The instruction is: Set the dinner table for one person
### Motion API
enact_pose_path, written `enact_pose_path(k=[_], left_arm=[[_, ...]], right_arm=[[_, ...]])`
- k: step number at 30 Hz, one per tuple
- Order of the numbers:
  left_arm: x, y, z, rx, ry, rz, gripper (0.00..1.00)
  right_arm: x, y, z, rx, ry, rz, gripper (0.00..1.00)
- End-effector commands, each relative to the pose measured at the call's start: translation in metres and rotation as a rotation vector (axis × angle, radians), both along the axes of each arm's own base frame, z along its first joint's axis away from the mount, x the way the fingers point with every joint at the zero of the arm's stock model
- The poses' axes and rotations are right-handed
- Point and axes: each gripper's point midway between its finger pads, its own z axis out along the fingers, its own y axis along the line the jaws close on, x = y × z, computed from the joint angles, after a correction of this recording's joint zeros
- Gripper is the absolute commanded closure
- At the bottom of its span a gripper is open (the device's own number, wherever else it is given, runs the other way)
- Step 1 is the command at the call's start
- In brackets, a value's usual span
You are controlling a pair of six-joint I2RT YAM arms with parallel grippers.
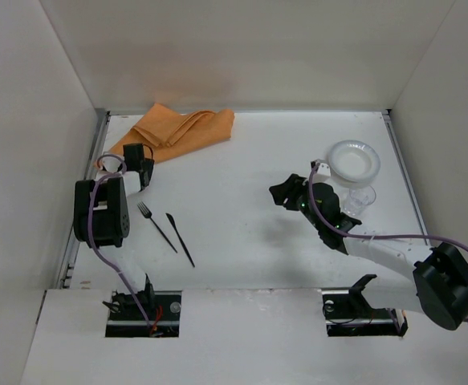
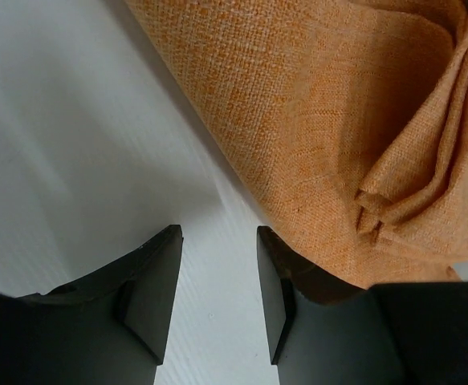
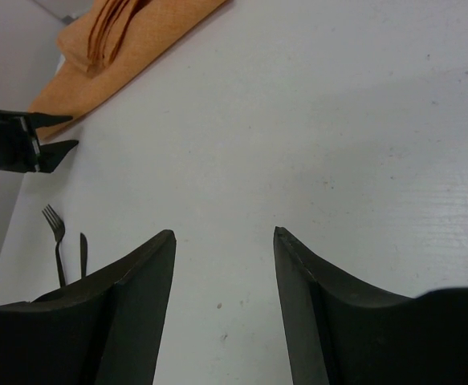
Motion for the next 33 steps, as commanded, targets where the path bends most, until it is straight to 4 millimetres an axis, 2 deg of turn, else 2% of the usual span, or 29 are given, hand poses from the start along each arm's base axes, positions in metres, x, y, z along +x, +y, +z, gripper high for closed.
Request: enact_pose_path(k=[1, 8, 11, 15, 18, 23, 25, 29, 33], left_arm=[[0.026, 0.002, 0.025, -0.037, -0.091, 0.014, 0.61], [0.047, 0.006, 0.020, -0.031, -0.092, 0.019, 0.62], [0.056, 0.004, 0.012, -0.050, -0.086, 0.007, 0.70], [0.059, -0.007, 0.003, -0.091, -0.086, -0.001, 0.88], [0.076, -0.040, 0.015, -0.100, -0.127, -0.093, 0.93], [0.100, -0.116, 0.037, -0.084, -0.184, -0.267, 0.95], [0.104, -0.143, 0.037, -0.079, -0.189, -0.321, 0.95], [0.100, -0.197, 0.028, -0.110, -0.177, -0.419, 0.96], [0.077, -0.248, 0.017, -0.139, -0.176, -0.509, 0.96]], right_arm=[[0.004, 0.006, 0.018, 0.060, -0.054, 0.017, 0.42], [0.003, 0.008, 0.019, 0.069, -0.056, 0.029, 0.42], [0.004, 0.008, 0.019, 0.068, -0.054, 0.029, 0.42], [0.005, 0.005, 0.019, 0.069, -0.057, 0.018, 0.42], [0.005, 0.005, 0.017, 0.067, -0.051, 0.022, 0.42], [0.006, 0.005, 0.014, 0.063, -0.045, 0.021, 0.42], [0.007, 0.004, 0.015, 0.063, -0.045, 0.019, 0.42], [0.009, -0.003, 0.017, 0.067, -0.053, 0.001, 0.42], [0.008, -0.007, 0.019, 0.071, -0.060, -0.011, 0.42]])
